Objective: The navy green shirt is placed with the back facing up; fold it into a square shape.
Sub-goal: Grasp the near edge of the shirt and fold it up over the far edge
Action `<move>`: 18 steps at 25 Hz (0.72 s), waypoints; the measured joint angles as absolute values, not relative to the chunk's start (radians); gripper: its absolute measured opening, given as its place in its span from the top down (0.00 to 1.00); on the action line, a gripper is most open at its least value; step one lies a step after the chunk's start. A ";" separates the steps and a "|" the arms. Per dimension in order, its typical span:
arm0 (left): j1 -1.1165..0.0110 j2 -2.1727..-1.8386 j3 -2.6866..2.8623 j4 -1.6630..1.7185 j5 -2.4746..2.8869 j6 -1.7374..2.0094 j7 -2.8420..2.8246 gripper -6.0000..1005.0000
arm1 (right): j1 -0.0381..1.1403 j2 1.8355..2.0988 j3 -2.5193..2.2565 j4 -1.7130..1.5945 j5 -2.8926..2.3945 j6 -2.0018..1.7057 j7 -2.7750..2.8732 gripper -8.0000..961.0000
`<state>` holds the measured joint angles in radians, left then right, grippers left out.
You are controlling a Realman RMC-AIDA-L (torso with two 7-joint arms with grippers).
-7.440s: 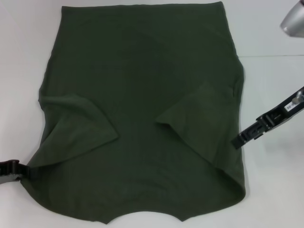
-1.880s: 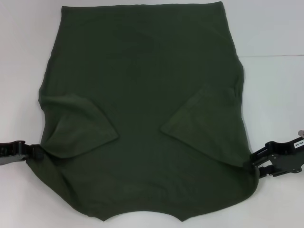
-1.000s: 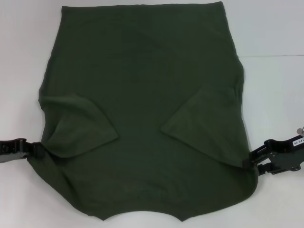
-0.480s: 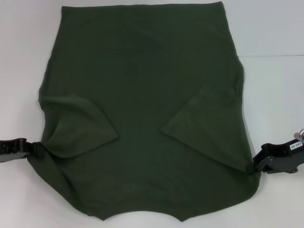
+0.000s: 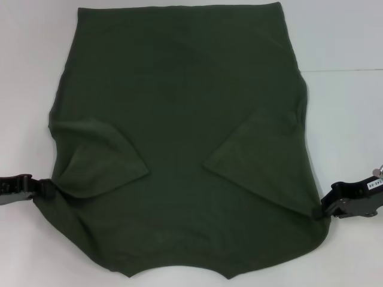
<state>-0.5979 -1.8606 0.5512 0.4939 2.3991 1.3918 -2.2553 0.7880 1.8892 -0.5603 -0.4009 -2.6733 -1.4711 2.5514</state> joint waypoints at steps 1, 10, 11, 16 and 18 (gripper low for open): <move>-0.598 -1.861 0.551 0.494 2.399 1.392 -2.255 0.97 | 0.788 1.889 -0.560 -0.403 -2.673 -1.471 2.549 0.93; -0.595 -1.860 0.532 0.496 2.399 1.402 -2.253 0.97 | 0.785 1.886 -0.555 -0.411 -2.671 -1.474 2.532 0.93; -0.595 -1.859 0.532 0.496 2.399 1.402 -2.253 0.97 | 0.785 1.886 -0.555 -0.413 -2.671 -1.474 2.532 0.93; -0.594 -1.854 0.532 0.496 2.399 1.412 -2.256 0.97 | 0.783 1.878 -0.554 -0.429 -2.662 -1.482 2.531 0.93; -0.594 -1.850 0.532 0.496 2.399 1.425 -2.257 0.97 | 0.777 1.875 -0.554 -0.446 -2.659 -1.495 2.524 0.93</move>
<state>-0.5939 -1.8505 0.5316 0.4955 2.3991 1.4247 -2.2575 0.7775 1.8753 -0.5537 -0.4456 -2.6588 -1.4953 2.5242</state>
